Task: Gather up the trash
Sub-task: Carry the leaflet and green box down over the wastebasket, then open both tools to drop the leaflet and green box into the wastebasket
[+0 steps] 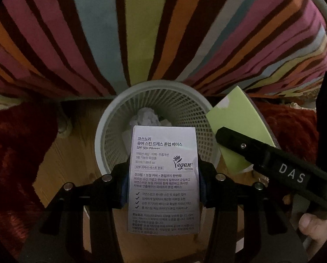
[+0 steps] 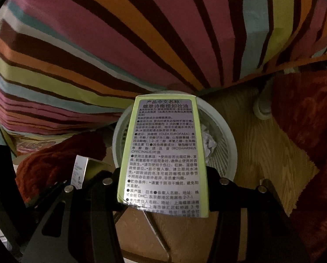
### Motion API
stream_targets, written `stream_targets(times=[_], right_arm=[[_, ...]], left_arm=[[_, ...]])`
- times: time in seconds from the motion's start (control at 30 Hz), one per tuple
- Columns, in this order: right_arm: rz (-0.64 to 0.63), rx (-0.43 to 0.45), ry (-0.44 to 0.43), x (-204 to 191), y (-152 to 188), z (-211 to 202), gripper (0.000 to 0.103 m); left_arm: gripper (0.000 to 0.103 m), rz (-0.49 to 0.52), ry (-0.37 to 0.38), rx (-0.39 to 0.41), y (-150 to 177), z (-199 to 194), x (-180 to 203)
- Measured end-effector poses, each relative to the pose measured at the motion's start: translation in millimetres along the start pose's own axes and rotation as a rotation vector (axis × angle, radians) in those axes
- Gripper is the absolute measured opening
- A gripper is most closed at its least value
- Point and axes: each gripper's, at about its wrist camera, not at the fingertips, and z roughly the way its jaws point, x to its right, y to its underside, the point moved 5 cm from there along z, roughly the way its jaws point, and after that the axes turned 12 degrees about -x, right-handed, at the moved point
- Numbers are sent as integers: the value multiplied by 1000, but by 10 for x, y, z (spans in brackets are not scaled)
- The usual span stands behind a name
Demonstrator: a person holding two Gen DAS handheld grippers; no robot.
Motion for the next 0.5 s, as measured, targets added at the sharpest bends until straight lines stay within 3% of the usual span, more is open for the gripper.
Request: stream_targets(times=[0.5], right_arm=[[74,-150,31,136,-75,464,48]], left_arm=[[47,-62,8,-178,-21,507,-109]])
